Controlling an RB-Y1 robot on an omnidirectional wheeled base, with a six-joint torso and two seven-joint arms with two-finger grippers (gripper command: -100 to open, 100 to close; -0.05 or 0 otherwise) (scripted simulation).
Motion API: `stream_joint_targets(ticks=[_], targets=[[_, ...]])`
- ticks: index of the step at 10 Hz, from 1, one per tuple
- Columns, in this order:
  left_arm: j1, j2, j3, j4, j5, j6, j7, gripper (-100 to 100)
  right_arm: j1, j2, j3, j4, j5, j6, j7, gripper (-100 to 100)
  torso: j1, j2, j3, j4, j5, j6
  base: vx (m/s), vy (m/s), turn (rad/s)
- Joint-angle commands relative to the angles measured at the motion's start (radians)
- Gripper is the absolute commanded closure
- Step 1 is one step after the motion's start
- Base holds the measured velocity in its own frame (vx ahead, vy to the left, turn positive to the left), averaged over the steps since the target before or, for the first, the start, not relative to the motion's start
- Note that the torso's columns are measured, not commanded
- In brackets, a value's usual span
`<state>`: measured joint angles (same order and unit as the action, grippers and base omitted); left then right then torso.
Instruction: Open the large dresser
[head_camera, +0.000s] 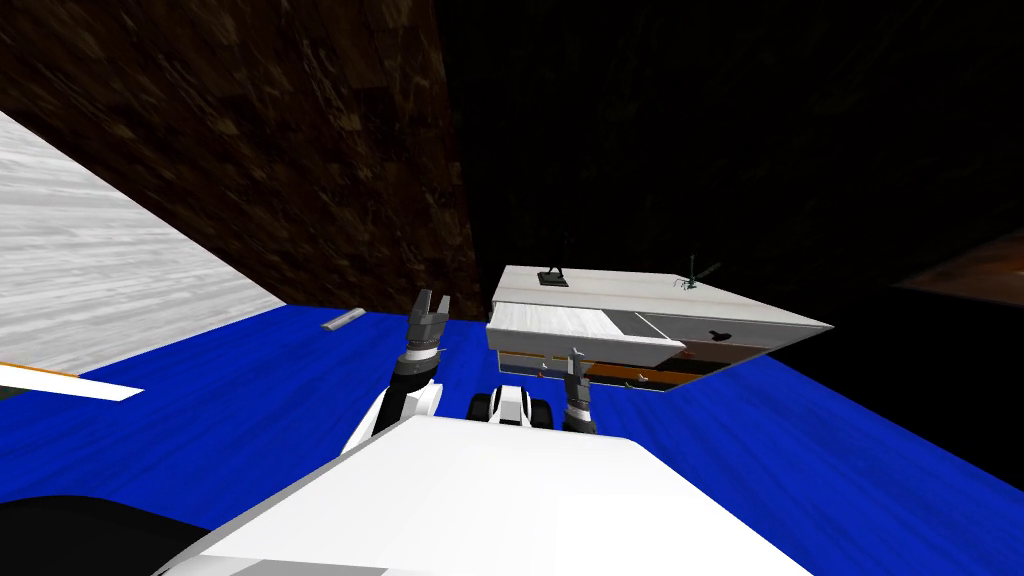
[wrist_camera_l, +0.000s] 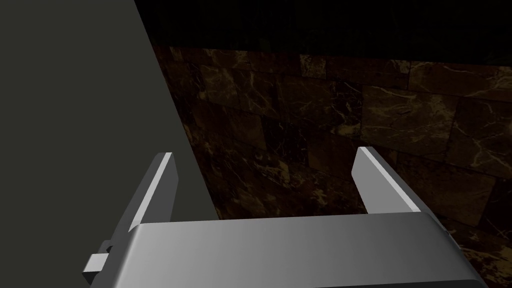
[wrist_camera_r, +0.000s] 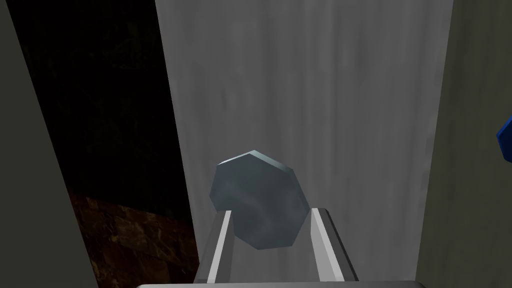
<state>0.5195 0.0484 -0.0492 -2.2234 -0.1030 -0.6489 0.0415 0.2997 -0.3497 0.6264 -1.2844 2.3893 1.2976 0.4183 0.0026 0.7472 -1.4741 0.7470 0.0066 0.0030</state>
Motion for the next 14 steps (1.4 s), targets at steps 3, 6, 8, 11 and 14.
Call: stream_joint_targets(ticks=[3,6,8,11,14], targets=[[0.000,0.000,0.000,0.000,0.000,0.000,0.000,0,0.040,0.002,0.018,-0.035,0.041,0.033,0.001,100,-0.001,0.000,0.001,-0.003,-0.002,0.000,-0.184,-0.011,-0.074],[0.000,0.000,0.000,0.000,0.000,0.000,0.000,0,0.073,0.006,0.040,-0.036,0.065,0.042,0.000,100,0.001,-0.007,-0.003,-0.002,-0.001,-0.002,-0.135,-0.009,-0.047],[0.000,0.000,0.000,0.000,0.000,0.000,0.000,0,0.081,-0.002,0.034,-0.087,0.052,-0.014,0.024,-100,0.000,-0.009,-0.003,-0.007,-0.004,-0.003,-0.037,-0.013,-0.039],[0.000,0.000,0.000,0.000,0.000,0.000,0.000,0,0.094,-0.008,0.032,-0.150,0.049,-0.055,0.049,-100,-0.003,-0.012,-0.004,-0.009,-0.006,-0.003,0.011,-0.012,-0.024],[0.000,0.000,0.000,0.000,0.000,0.000,0.000,0,0.114,-0.018,0.029,-0.244,0.046,-0.118,0.088,-100,-0.003,-0.008,-0.001,-0.009,-0.007,-0.003,-0.007,-0.014,-0.035]])
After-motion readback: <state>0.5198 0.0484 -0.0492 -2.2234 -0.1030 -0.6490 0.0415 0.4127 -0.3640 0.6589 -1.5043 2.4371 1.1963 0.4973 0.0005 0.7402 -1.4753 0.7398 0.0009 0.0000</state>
